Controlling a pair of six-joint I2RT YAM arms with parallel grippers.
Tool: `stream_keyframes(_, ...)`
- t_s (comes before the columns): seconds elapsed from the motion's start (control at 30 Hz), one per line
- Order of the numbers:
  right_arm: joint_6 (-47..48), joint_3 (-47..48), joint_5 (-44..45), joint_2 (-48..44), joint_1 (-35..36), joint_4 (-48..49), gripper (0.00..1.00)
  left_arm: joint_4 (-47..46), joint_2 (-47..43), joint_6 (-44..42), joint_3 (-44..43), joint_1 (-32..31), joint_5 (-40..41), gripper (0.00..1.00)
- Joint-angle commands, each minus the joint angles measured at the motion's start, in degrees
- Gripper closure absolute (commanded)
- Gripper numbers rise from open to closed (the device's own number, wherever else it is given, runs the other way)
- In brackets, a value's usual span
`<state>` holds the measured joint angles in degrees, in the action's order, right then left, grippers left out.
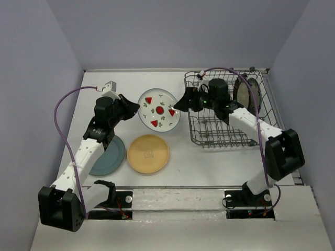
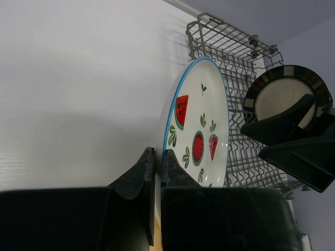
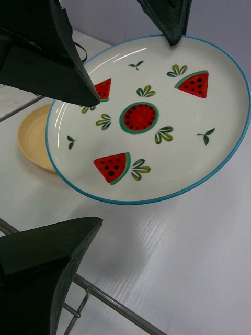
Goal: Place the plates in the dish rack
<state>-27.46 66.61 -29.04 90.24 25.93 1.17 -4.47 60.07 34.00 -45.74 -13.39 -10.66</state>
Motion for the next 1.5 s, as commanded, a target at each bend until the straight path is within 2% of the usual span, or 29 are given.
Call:
stream_keyframes(0.0,0.1,1.8,0.1,0.3,1.0,2.3,0.08,-10.1,-4.6,4.2,-3.3,0.1,-6.1,0.95)
stream_keyframes(0.33,-0.2,0.4,0.4,1.8,1.0,2.3,0.08,-11.4,-5.3,4.8,-4.4,0.1,-9.8,0.95)
stream_keyframes(0.47,-3.5,-1.8,-4.7,2.5,1.0,8.5,0.13,-11.6,-5.4,4.8,-4.7,0.1,-11.0,0.95)
stream_keyframes(0.53,-5.9,-2.9,-9.4,3.0,1.0,12.2,0.20,-11.8,-5.3,4.8,-4.8,0.1,-11.3,0.95)
stream_keyframes(0.63,-13.7,-5.0,-15.6,4.1,1.0,21.3,0.38,-12.1,-5.4,5.0,-4.9,0.1,-12.1,0.95)
stream_keyframes(0.67,-15.1,-5.3,-16.6,4.2,1.0,25.1,0.55,-12.1,-5.6,5.0,-4.9,0.1,-12.2,0.95)
stream_keyframes(0.7,-16.0,-6.0,-17.4,4.2,1.0,26.4,0.67,-12.1,-5.8,5.0,-4.9,0.1,-12.2,0.95)
stream_keyframes(0.73,-17.1,-6.2,-17.5,4.1,1.0,27.7,0.88,-11.9,-6.0,4.9,-4.9,0.1,-12.2,0.95)
stream_keyframes(0.77,-17.1,-6.4,-17.1,3.5,1.0,27.9,0.93,-11.7,-6.0,4.7,-4.9,0.1,-12.2,0.94)
stream_keyframes(0.8,-17.2,-7.0,-15.5,2.0,1.0,28.1,0.93,-10.7,-6.1,4.2,-5.1,0.1,-12.2,0.92)
stream_keyframes(0.87,-15.5,-7.4,-13.7,-0.1,1.0,26.9,0.93,-8.8,-5.8,2.2,-5.3,0.1,-13.0,0.73)
stream_keyframes(0.9,-14.6,-7.3,-10.9,-2.7,1.0,25.8,0.93,-8.0,-5.6,1.2,-5.6,0.1,-13.1,0.55)
stream_keyframes(1.0,-9.2,-5.9,-5.0,-6.9,1.0,17.8,0.93,-4.9,-5.4,-2.3,-5.6,0.1,-13.0,0.27)
stream_keyframes(1.03,-7.4,-5.3,0.9,-8.4,1.0,14.9,0.93,-4.0,-5.5,-3.2,-5.6,0.1,-12.8,0.13)
stream_keyframes(1.1,-1.7,-2.5,11.0,-12.5,1.0,6.5,0.93,-1.4,-6.0,-6.0,-5.9,0.1,-12.4,0.03)
stream_keyframes(1.23,6.2,1.4,25.8,-18.4,-0.3,-4.1,0.93,2.4,-8.3,-11.0,-5.9,0.1,-10.1,0.01)
stream_keyframes(1.27,9.2,2.8,32.5,-19.9,-0.3,-7.0,0.93,3.7,-9.4,-12.9,-5.5,0.1,-9.0,0.01)
stream_keyframes(1.3,10.6,3.6,32.6,-20.3,-0.3,-8.5,0.93,4.0,-10.0,-12.9,-5.5,0.1,-8.4,0.01)
stream_keyframes(1.4,15.8,6.5,46.9,-20.2,-0.3,-13.6,0.93,4.4,-12.1,-15.6,-2.3,0.1,-7.3,0.01)
stream_keyframes(1.47,19.3,7.1,52.7,-20.1,-0.8,-15.4,0.93,5.7,-13.5,-17.4,-0.5,0.1,-6.6,0.01)
